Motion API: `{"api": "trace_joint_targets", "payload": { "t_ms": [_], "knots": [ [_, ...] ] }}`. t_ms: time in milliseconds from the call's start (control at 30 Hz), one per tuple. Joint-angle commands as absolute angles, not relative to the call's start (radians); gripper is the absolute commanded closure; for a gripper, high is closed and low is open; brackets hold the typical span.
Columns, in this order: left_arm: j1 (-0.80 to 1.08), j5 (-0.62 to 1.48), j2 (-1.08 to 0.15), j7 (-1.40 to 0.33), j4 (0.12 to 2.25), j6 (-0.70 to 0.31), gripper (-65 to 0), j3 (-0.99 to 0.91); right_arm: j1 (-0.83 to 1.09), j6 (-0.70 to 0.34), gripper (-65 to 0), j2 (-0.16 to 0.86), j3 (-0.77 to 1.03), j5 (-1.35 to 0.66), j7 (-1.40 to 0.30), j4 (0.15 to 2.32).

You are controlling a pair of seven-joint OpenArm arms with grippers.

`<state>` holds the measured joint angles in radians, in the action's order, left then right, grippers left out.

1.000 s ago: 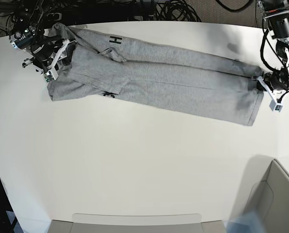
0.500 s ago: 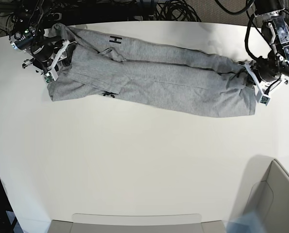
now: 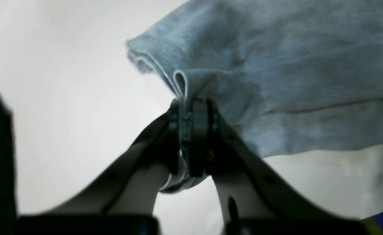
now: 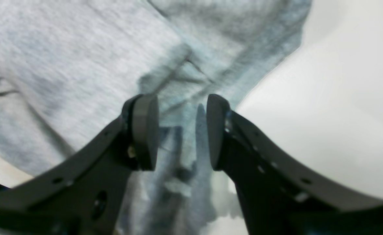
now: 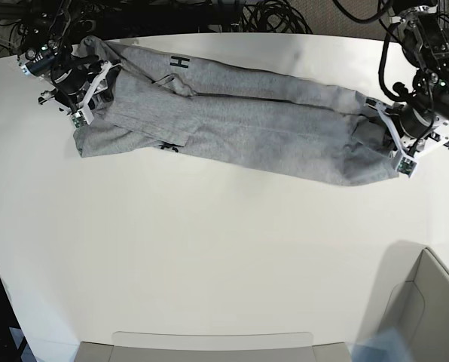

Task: Fold the T-shirt properly
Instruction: 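Drag the held strip end with the left gripper toward the right gripper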

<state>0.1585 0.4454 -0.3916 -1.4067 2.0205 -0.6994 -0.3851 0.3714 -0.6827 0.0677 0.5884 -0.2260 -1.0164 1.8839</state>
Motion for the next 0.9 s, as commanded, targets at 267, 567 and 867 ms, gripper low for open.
{"api": "trace_joint_targets", "payload": {
  "t_ms": [267, 567, 867],
  "knots": [
    [0.153, 0.444, -0.354, -1.396, 2.037, -0.698, 0.0, -0.134, 0.366, -0.698, -24.4, 0.081, 0.593, -0.231, -1.001, 1.902],
    [0.154, 0.444, -0.251, -1.396, 2.038, -0.696, 0.0, -0.002, 0.369, -0.698, -24.4, 0.081, 0.591, -0.231, -1.001, 1.900],
    [0.150, 0.443, -0.209, -1.396, 2.037, -0.541, 0.0, 0.136, 0.366, -0.698, -24.4, 0.079, 0.591, -0.231, -1.001, 1.900]
  ]
}}
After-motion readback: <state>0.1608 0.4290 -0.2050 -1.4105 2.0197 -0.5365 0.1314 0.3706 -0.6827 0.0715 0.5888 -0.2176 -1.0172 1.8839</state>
